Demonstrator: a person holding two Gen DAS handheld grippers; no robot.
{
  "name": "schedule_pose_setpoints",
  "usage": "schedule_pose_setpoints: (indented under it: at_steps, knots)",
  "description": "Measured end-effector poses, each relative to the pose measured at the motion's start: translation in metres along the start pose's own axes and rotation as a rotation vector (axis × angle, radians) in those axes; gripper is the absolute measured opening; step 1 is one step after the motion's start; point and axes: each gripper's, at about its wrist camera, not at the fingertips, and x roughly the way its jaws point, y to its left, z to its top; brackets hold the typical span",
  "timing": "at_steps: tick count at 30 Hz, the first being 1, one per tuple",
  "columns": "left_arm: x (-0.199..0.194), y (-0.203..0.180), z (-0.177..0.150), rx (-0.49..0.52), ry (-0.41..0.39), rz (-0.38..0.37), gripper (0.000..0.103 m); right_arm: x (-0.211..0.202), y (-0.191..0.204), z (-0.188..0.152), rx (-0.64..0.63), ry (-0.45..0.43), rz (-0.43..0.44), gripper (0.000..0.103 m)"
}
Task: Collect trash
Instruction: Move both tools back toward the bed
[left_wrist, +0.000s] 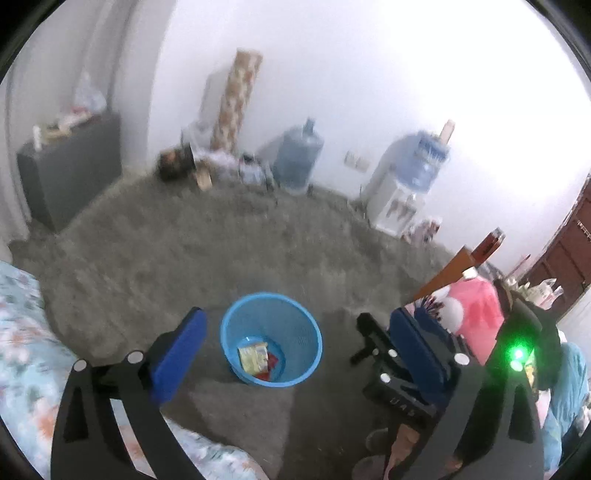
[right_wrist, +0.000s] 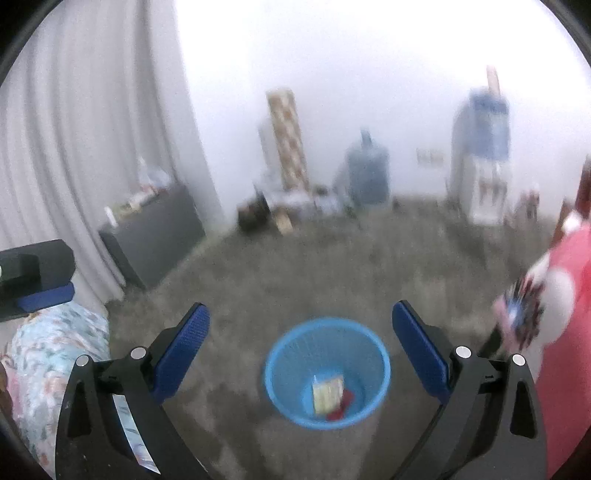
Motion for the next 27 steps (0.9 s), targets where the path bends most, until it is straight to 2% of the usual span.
schedule_pose_setpoints:
  at_steps: [6, 11, 18, 22, 27]
  knots:
    - [-0.101, 0.012, -0.025, -0.026, -0.133, 0.054, 0.098, -0.061, 0.032, 0.005, -0.033, -0.138, 0.163, 0.095]
    - [-0.164, 0.027, -0.056, -0.091, -0.234, 0.101, 0.098, -0.093, 0.056, 0.008, -0.104, -0.172, 0.268, 0.095]
    - [-0.25, 0.051, -0.106, -0.148, -0.405, 0.17, 0.097, -0.125, 0.072, 0.009, -0.113, -0.245, 0.37, 0.095]
    - [-0.292, 0.06, -0.138, -0.175, -0.467, 0.252, 0.097, -0.138, 0.08, 0.008, -0.104, -0.242, 0.441, 0.095]
    - [-0.335, 0.07, -0.18, -0.196, -0.505, 0.384, 0.097, -0.139, 0.092, 0.002, -0.108, -0.173, 0.551, 0.095]
